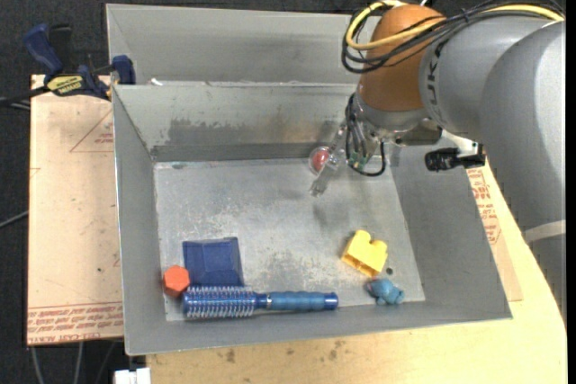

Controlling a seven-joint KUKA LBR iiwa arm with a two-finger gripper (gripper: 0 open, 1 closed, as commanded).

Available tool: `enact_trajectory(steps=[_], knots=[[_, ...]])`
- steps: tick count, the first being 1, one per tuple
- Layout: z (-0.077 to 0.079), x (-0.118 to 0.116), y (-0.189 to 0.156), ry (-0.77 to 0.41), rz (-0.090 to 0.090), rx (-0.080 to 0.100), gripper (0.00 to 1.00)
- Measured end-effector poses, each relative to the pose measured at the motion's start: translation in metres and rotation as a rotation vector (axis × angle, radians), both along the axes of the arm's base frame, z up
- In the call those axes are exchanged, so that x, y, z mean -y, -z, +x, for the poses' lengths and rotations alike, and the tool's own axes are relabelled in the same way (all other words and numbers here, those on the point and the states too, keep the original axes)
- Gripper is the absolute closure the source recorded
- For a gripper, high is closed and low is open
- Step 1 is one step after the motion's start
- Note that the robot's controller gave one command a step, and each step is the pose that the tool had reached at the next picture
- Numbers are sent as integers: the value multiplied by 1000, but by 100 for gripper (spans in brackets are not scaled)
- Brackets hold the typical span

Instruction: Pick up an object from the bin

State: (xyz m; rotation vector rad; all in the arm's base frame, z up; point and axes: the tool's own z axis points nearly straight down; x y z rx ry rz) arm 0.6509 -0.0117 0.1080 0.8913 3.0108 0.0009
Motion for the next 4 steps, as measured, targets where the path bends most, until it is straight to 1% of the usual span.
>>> enact_trajectory(steps=[1,2,3,4], knots=[[8,-6,33,65,-2,6,0],[9,-6,30,63,-3,7,0],[10,-7,30,61,-1,12,100],[13,-8,-86,58,1,10,100]])
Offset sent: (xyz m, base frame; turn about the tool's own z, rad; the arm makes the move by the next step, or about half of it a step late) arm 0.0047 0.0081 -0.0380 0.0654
